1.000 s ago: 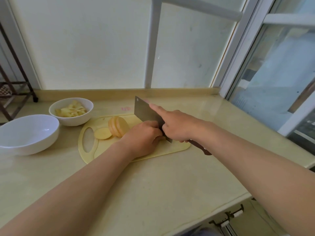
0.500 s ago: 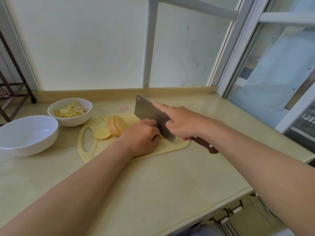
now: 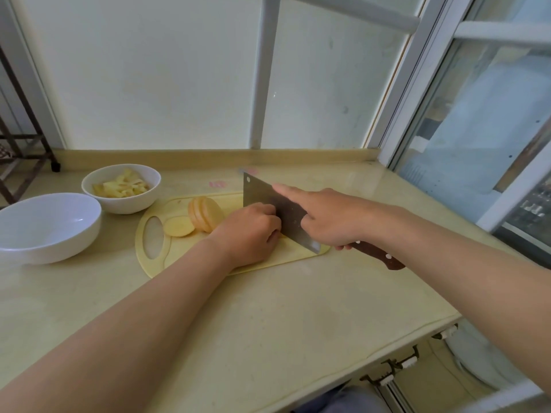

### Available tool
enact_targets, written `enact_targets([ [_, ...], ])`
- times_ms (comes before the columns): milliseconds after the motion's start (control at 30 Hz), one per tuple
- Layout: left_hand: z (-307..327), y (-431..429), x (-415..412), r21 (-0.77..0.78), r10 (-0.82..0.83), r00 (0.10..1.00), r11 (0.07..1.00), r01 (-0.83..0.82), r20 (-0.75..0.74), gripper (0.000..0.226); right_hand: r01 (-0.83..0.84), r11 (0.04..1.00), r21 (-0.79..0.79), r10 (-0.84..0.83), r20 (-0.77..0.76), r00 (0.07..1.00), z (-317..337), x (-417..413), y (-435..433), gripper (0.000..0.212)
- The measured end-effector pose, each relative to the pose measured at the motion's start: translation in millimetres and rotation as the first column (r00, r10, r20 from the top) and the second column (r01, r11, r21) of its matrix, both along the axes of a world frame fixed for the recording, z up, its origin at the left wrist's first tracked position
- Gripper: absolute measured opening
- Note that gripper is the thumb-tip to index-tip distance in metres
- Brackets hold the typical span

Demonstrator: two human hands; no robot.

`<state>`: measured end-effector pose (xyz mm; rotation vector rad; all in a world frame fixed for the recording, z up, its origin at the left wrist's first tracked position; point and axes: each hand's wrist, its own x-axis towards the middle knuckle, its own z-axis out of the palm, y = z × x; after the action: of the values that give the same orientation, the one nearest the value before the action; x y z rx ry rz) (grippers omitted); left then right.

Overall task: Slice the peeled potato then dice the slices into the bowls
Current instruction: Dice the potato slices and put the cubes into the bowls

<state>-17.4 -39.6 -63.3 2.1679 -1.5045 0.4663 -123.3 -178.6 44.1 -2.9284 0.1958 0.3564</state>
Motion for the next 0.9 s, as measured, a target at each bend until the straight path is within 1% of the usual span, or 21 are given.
enact_targets([
  [133, 0, 0, -1, 0.003, 0.003, 1.0, 1.0, -0.003, 0.004, 0.032, 0.012, 0.999, 0.036, -0.013, 0.036, 0.999, -7, 11, 7, 0.081],
  [233, -1, 0, 0, 0.017, -0.003, 1.0, 1.0, 0.003, 0.006, 0.035, 0.009, 0.998, 0.058, -0.013, 0.069, 0.998, -15, 26, 17, 0.085],
  [333, -1, 1, 0, 0.028, -0.007, 1.0, 1.0, 0.007, 0.0, 0.027, -0.009, 0.998, 0.063, 0.004, 0.08, 0.997, -17, 35, 20, 0.088],
  [433, -2, 1, 1, 0.041, 0.012, 1.0, 0.999, -0.012, -0.003, 0.034, -0.001, 0.996, 0.089, -0.005, 0.07, 0.998, -15, 29, 17, 0.086],
  [567, 1, 1, -1, 0.013, 0.022, 1.0, 1.0, -0.021, -0.005, 0.023, 0.023, 0.997, 0.079, -0.026, 0.046, 0.999, -13, 7, 8, 0.083],
  [767, 0, 1, -1, 0.005, 0.005, 1.0, 1.0, -0.005, -0.015, 0.024, 0.023, 0.998, 0.056, -0.027, 0.073, 0.997, -16, 8, 13, 0.08],
  [900, -3, 1, 1, 0.018, 0.013, 1.0, 1.0, -0.013, -0.009, 0.037, 0.026, 0.997, 0.073, -0.032, 0.072, 0.997, -15, 24, 18, 0.084],
])
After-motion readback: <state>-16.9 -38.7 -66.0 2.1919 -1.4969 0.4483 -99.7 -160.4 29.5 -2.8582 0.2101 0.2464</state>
